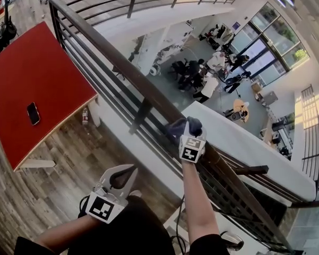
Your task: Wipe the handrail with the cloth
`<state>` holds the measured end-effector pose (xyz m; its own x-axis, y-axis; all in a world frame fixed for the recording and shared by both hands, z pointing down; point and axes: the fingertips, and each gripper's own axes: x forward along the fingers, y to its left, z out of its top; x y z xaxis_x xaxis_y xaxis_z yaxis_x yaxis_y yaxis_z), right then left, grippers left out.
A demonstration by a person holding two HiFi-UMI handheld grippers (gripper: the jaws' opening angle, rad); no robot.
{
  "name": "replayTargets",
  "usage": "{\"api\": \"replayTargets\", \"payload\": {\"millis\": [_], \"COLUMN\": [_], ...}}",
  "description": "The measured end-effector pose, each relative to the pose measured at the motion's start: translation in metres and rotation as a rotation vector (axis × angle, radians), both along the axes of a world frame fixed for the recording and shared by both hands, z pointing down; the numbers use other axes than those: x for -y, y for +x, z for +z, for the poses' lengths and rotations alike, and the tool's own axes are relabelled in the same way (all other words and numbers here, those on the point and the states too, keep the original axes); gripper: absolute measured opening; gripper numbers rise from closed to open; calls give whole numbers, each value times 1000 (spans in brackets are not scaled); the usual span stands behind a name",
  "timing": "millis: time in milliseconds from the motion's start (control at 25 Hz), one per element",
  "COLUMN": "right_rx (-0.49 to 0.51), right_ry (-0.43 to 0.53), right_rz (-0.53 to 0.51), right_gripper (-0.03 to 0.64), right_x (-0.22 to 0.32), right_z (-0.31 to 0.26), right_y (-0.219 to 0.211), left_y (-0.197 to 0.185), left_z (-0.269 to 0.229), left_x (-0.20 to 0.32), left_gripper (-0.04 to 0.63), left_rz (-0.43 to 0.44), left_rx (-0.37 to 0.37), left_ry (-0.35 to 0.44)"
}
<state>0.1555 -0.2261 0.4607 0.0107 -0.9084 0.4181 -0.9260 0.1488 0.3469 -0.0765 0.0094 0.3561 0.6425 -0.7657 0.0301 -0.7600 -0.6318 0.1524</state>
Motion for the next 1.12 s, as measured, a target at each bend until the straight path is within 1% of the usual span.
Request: {"api": "replayTargets", "payload": {"millis": [160,280,560,640,720,800,920,1120], "right_rx": [1,1,-6,5,39,68,71,67], "right_ry": [-17,-14,-18,-22,-11,-4,-4,0], "right_rz": [20,47,104,128,157,185,205,210], "right_gripper": [114,114,114,114,114,114,114,114], "right_x": [-9,-15,-34,-43,-51,-59,-67,-77], "right_z": [2,2,3,2,0,-1,1,3], "right_y": [14,28,61,70,82,93,105,112], "left_y": [10,15,25,31,40,50,59,70], "left_z": [-2,-3,-6,-8,-11,-13,-10,-8], "left_x": [-4,-7,-13,-16,-20,-23,-24,-28], "left_gripper": [-2,-2,-2,-2,-2,-2,-2,-2], "left_rz": [23,39,68,86,115,137,156,191], "left_rx": [-8,-9,-22,-6,15,11,3,21], "left_ry": [2,10,3,8,28,41,30,36]}}
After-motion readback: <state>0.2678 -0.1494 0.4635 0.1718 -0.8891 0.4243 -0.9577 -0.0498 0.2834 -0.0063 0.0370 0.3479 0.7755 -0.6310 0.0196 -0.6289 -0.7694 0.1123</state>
